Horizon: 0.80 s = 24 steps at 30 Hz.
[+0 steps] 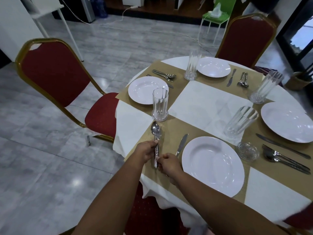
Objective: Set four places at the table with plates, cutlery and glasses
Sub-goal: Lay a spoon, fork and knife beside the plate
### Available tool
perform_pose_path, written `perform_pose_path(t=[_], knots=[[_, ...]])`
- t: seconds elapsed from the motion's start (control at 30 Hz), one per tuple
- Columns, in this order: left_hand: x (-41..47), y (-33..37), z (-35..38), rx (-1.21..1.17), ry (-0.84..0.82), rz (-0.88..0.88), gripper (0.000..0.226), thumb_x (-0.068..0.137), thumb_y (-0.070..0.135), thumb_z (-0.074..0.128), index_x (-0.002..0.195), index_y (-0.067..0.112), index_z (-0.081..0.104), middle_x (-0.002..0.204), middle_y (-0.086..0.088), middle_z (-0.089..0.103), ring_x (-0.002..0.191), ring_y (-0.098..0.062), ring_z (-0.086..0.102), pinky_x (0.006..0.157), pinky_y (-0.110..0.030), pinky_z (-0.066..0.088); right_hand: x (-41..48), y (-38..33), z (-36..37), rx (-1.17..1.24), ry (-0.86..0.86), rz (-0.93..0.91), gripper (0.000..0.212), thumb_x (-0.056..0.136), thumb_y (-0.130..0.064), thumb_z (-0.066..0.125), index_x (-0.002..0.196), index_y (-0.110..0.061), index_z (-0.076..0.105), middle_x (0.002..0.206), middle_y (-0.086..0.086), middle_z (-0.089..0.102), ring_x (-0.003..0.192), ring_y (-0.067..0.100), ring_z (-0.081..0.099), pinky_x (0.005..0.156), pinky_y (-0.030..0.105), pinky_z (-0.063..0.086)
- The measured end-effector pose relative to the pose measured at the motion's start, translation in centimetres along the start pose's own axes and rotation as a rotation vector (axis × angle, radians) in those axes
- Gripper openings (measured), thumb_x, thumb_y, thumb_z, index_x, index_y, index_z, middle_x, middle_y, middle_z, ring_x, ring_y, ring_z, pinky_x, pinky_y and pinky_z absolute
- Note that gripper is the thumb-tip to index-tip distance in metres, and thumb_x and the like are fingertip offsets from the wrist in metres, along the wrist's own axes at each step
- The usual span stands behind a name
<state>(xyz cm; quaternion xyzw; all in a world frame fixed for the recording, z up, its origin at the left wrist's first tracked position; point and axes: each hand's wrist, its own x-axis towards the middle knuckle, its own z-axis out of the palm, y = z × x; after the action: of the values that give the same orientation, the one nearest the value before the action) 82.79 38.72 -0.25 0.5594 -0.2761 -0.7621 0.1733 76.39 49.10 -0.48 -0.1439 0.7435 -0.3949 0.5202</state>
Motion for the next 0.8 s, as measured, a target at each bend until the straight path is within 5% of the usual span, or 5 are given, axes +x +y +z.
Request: perform_pose_path(t=[0.13,0.33,0.5,0.63,0.8], knots=[[0.1,0.4,0.5,0.062,0.037,-0.038,0.025,0.097,0.003,0.047,0.075,0.009,0.058,0.047,0.003,0.063,0.063,-0.013,0.056,0.046,-0.022,0.051,0.6,0.0,-0.2,0.03,0.033,0.015,0.019,0.092,-0.013,0.062,0.074,-0.015,0.057,0.068,0.004,0.059,0.054,0.014,0.052,0.049,0.023,0.04],[1.4,0.5,0.6,0.152,0.183,0.067,0.023,0.091,-0.003,0.053,0.071,0.009,0.057,0.071,-0.008,0.059,0.062,-0.018,0.057,0.048,-0.024,0.053,1.3,0.2,-0.1,-0.013,0.067,-0.016,0.021,0.093,-0.016,0.061,0.073,-0.017,0.056,0.07,0.002,0.059,0.06,0.016,0.053,0.054,0.025,0.043],[3.2,0.1,-0.2,0.351,0.226,0.147,0.021,0.081,-0.005,0.064,0.07,0.013,0.064,0.091,-0.024,0.069,0.084,-0.03,0.064,0.089,-0.051,0.055,2.8,0.5,0.4,0.036,0.187,0.033,0.017,0.09,-0.015,0.06,0.074,-0.019,0.057,0.082,0.007,0.065,0.08,0.028,0.065,0.077,0.044,0.057],[3.4,0.0,-0.3,0.56,0.209,0.203,0.023,0.08,-0.006,0.062,0.071,0.015,0.065,0.103,-0.024,0.07,0.096,-0.032,0.067,0.091,-0.045,0.054,4.6,1.0,0.8,-0.01,0.226,0.096,0.016,0.08,-0.014,0.065,0.068,-0.022,0.059,0.081,0.003,0.068,0.088,0.031,0.07,0.083,0.047,0.059],[2.5,0.3,-0.2,0.788,0.195,0.306,0.02,0.081,0.004,0.066,0.098,0.008,0.074,0.104,-0.011,0.072,0.102,-0.025,0.066,0.083,-0.025,0.048,8.7,3.5,1.4,-0.1,0.221,0.116,0.004,0.066,-0.02,0.066,0.068,-0.019,0.063,0.079,0.009,0.071,0.083,0.032,0.07,0.075,0.046,0.061]])
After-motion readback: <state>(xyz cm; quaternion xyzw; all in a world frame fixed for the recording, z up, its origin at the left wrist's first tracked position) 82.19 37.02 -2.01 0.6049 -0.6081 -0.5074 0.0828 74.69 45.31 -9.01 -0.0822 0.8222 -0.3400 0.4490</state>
